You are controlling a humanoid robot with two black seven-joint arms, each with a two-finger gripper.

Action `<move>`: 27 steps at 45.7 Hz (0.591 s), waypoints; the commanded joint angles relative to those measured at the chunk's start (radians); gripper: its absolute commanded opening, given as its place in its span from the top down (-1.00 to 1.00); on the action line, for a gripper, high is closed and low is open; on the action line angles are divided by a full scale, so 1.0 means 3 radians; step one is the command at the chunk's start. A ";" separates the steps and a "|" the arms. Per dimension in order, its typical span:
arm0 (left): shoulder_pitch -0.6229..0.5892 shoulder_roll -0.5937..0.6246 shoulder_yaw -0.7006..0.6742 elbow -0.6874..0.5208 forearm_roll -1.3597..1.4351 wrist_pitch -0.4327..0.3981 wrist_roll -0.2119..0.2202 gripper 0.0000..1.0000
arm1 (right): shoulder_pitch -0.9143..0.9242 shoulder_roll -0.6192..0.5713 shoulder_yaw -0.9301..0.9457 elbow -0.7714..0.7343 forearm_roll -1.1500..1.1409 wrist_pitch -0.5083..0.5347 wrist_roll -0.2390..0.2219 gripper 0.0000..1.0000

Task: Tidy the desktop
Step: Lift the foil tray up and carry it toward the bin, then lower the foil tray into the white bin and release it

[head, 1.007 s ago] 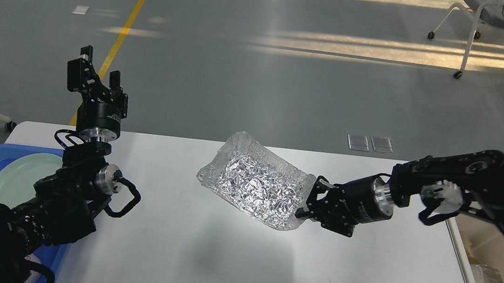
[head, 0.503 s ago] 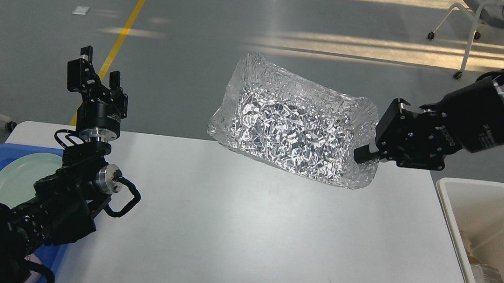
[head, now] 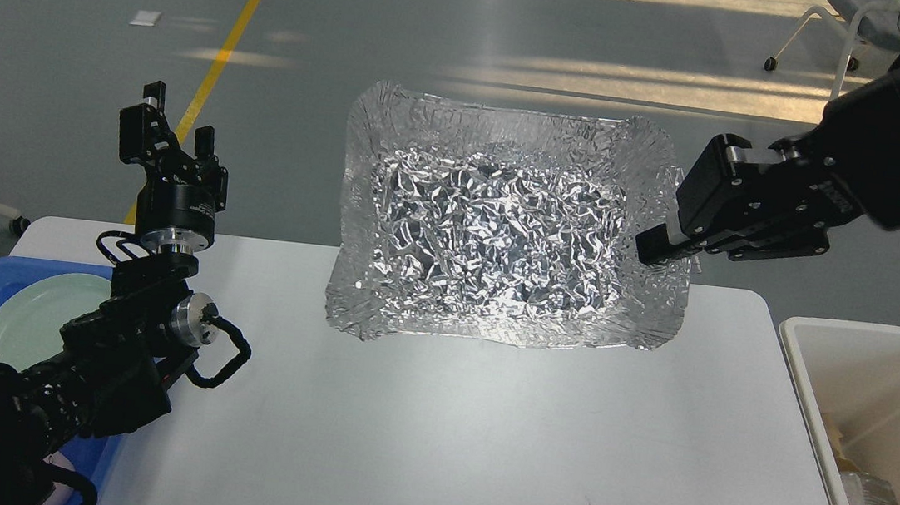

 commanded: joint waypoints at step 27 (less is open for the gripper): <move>0.0000 0.0002 0.0000 0.0000 -0.0002 0.0000 0.0000 -0.92 | -0.3098 0.0346 -0.0228 -0.2778 -0.0789 -0.1303 0.0012 1.00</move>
